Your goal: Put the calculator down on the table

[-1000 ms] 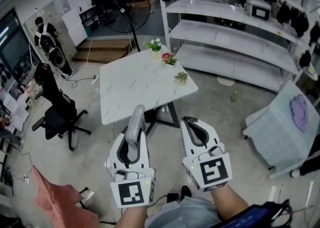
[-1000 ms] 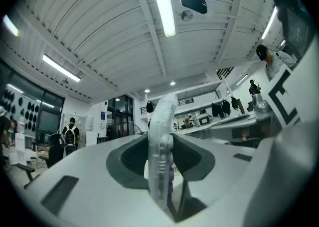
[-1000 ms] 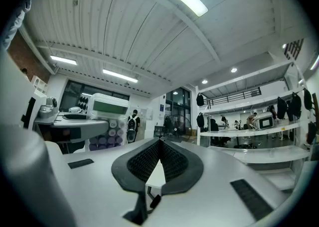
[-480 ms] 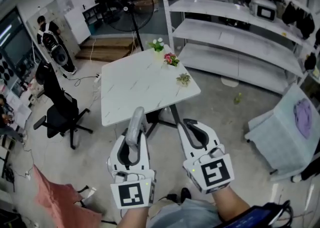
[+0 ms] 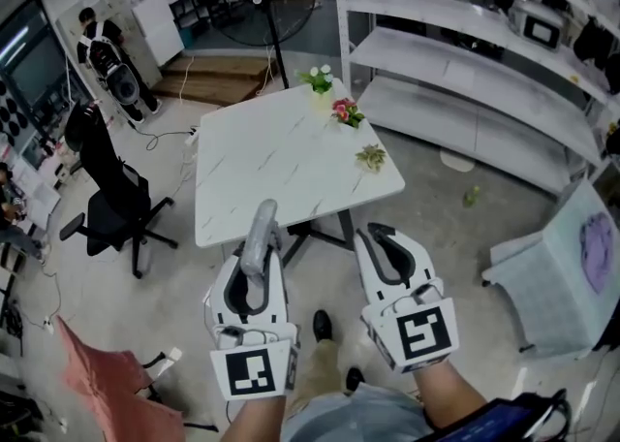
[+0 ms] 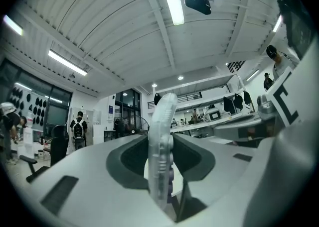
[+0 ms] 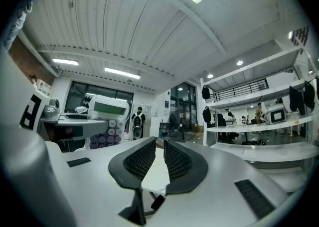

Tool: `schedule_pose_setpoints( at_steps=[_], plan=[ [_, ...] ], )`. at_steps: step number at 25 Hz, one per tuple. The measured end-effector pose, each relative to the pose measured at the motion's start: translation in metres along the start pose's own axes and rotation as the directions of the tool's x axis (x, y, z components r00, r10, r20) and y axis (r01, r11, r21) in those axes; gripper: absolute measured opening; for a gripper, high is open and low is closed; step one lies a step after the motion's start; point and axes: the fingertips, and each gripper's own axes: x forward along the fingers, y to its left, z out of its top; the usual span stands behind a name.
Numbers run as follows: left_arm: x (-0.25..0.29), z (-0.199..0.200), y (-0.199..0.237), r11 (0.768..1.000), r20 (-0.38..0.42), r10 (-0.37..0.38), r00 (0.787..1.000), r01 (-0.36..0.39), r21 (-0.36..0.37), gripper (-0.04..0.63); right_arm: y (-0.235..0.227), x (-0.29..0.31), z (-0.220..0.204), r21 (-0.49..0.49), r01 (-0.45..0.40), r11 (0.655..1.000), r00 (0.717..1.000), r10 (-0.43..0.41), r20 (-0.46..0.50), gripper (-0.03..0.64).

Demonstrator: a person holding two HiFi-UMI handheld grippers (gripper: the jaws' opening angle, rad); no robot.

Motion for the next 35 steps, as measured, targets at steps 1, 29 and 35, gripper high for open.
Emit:
schedule_pose_setpoints(
  at_steps=[1, 29, 35],
  plan=[
    [0.010, -0.004, 0.005, 1.000, -0.002, 0.002, 1.000, -0.002, -0.005, 0.127, -0.003, 0.011, -0.003, -0.001, -0.002, 1.000, 1.000, 0.002, -0.005, 0.069],
    [0.277, -0.051, 0.133, 0.998, -0.023, -0.065, 0.998, 0.064, -0.013, 0.127, -0.071, 0.290, -0.023, -0.001, 0.053, 0.999, 0.998, -0.053, -0.029, 0.058],
    [0.300, -0.054, 0.129, 0.998, -0.033, -0.068, 0.997, 0.068, -0.002, 0.127, -0.089, 0.303, -0.023, 0.001, 0.069, 0.998, 0.997, -0.069, -0.016, 0.057]
  ],
)
